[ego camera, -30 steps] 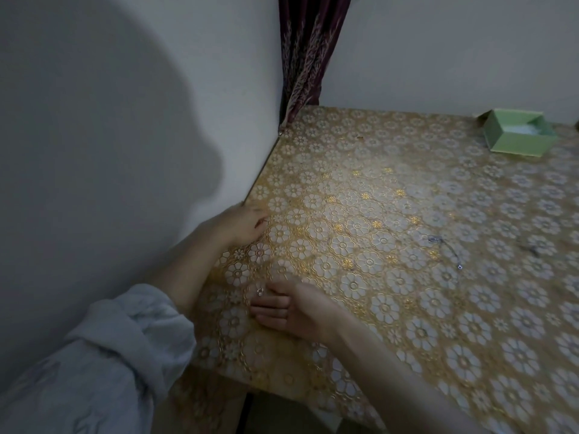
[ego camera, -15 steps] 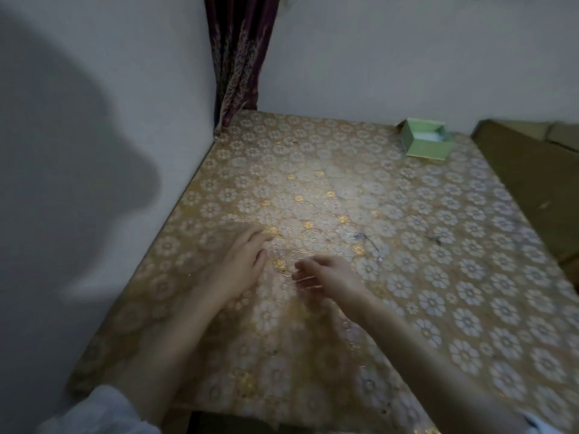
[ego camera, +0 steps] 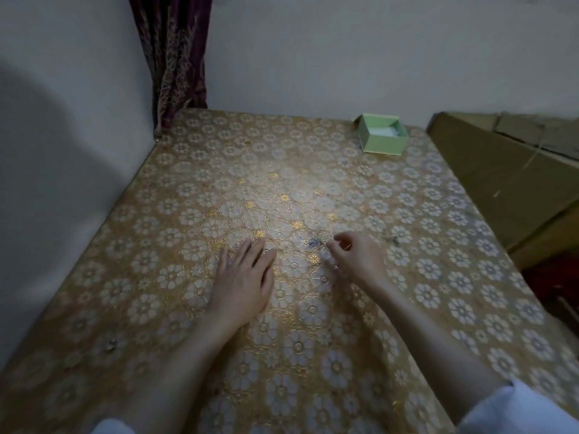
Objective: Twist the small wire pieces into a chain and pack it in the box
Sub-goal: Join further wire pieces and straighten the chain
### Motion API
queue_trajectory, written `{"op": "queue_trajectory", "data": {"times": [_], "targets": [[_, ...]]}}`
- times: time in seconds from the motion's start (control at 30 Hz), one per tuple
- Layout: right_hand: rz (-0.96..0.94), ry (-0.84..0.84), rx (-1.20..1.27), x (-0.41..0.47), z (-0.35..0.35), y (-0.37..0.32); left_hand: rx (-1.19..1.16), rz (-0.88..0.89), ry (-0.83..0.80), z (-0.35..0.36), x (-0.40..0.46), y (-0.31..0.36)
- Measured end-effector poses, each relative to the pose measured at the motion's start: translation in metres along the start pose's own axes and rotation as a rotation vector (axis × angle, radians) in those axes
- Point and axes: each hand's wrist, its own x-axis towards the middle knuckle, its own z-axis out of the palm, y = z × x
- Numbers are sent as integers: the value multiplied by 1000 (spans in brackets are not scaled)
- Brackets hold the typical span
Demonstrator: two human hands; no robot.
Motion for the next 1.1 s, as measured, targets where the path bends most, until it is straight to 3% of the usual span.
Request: {"op": "queue_trajectory", "data": {"times": [0.13,0.33,0.47,0.53,0.63,0.7,0.83,0.93,1.1], "targets": [[-133,-57,-100,10,15,-2,14,-8,4,1,-1,1],[-317,36,-189,15,26,-5,5,-5,32,3,-1,0],[-334,-63,-308,24,24,-9,-3,-6,11,1,0,0],[-245,-112,-168,27,19,-13,-13,-6,15,2,-1,-1],[16,-158,439,25,2,-18,-99,-21,35,2,1,-4],[80,-182,676,22,-15,-19,-220,-62,26,-1,3,-4],[75,-276,852,12,-48,-23,-610,-216,-46,-22,11,10],[38,-357,988,0,-72,-33,-864,-124,-138,-45,21,40],[-56,-394,1092,-13,-104,-51,-994,1,-188,-78,37,90]]}}
